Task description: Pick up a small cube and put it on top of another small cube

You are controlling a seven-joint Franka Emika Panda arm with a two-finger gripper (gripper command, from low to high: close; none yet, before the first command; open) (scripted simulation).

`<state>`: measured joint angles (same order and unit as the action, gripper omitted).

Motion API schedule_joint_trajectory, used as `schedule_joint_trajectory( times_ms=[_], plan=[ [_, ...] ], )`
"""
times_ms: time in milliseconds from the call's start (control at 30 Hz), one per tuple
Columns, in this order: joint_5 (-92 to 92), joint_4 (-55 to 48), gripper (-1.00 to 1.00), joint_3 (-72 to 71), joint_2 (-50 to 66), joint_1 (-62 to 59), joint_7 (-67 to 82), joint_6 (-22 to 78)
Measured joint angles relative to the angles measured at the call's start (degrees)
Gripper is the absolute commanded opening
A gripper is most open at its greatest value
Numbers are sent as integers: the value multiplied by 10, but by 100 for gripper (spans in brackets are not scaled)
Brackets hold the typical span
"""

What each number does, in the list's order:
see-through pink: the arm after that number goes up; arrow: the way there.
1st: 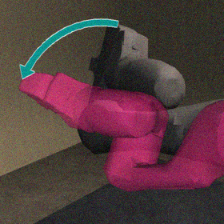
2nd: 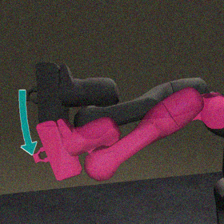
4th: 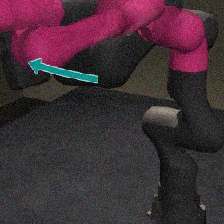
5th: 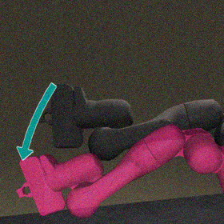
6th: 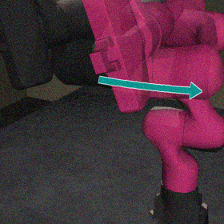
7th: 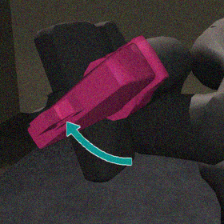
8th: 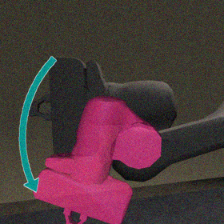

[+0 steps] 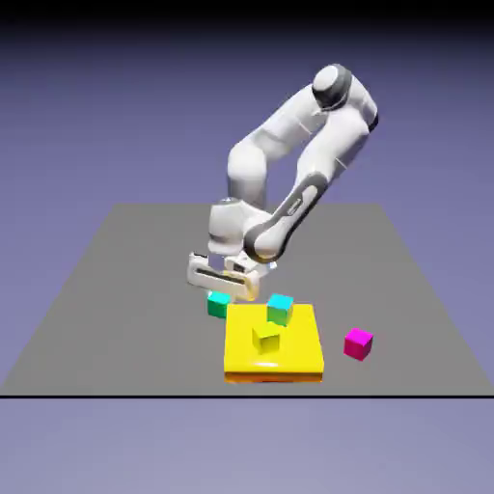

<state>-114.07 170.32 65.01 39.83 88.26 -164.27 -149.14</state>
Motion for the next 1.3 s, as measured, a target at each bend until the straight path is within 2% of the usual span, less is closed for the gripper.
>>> schedule_joint_trajectory(
  times_ms=[800, 867, 1300],
  plan=[
    [199, 29, -100, 31, -498, -133, 46, -456],
    [201, 29, -100, 31, -503, -135, 47, -461],
    [493, -98, -100, -222, -465, -405, 298, -232]
  ],
)
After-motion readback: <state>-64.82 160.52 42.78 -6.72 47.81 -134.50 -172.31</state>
